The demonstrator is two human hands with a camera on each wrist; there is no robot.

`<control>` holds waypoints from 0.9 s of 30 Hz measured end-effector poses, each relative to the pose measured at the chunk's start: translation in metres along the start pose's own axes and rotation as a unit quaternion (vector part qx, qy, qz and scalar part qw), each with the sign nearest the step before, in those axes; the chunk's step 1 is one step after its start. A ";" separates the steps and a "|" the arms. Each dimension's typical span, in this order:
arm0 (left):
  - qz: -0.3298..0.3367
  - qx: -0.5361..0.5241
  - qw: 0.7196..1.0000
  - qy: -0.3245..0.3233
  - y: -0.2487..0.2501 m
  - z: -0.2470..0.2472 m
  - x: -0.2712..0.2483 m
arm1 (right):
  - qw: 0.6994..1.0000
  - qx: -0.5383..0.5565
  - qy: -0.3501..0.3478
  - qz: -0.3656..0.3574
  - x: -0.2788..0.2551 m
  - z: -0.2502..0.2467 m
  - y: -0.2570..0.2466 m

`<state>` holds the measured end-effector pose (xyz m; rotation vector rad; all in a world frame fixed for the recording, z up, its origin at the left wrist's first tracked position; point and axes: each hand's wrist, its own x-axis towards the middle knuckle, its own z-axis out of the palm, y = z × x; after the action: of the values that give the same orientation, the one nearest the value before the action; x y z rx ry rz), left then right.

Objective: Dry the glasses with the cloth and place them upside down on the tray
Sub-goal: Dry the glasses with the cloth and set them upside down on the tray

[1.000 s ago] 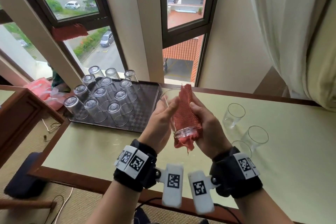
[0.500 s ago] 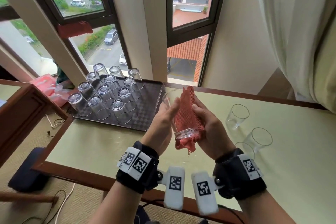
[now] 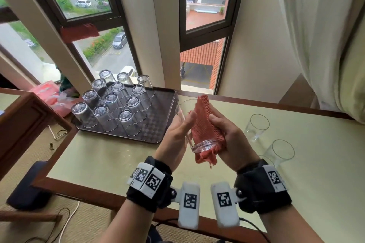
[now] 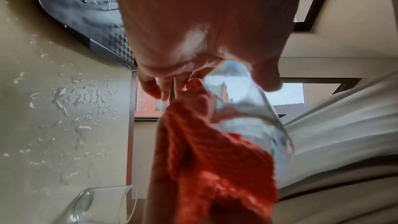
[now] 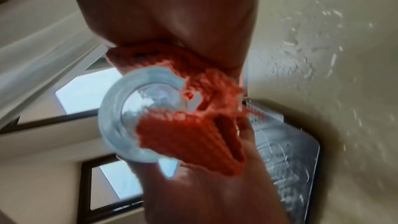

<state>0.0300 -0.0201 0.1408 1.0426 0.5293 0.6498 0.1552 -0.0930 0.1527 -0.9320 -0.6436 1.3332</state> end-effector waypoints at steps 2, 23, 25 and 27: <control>-0.002 0.018 1.000 -0.010 -0.001 0.000 -0.001 | 0.997 0.081 0.001 0.016 -0.001 -0.003 0.000; 0.003 -0.049 0.996 0.069 0.012 0.006 0.008 | 0.989 -0.120 0.044 -0.077 0.009 0.007 0.006; -0.007 -0.020 0.997 0.070 0.010 0.006 0.006 | 0.996 -0.066 0.026 -0.048 0.006 0.007 0.005; -0.002 -0.004 0.999 0.032 0.009 0.005 0.004 | 0.999 0.040 0.003 -0.009 0.002 0.005 0.001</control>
<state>0.0338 -0.0167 0.1508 1.0148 0.5831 0.6828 0.1505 -0.0904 0.1546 -0.8636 -0.5894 1.3306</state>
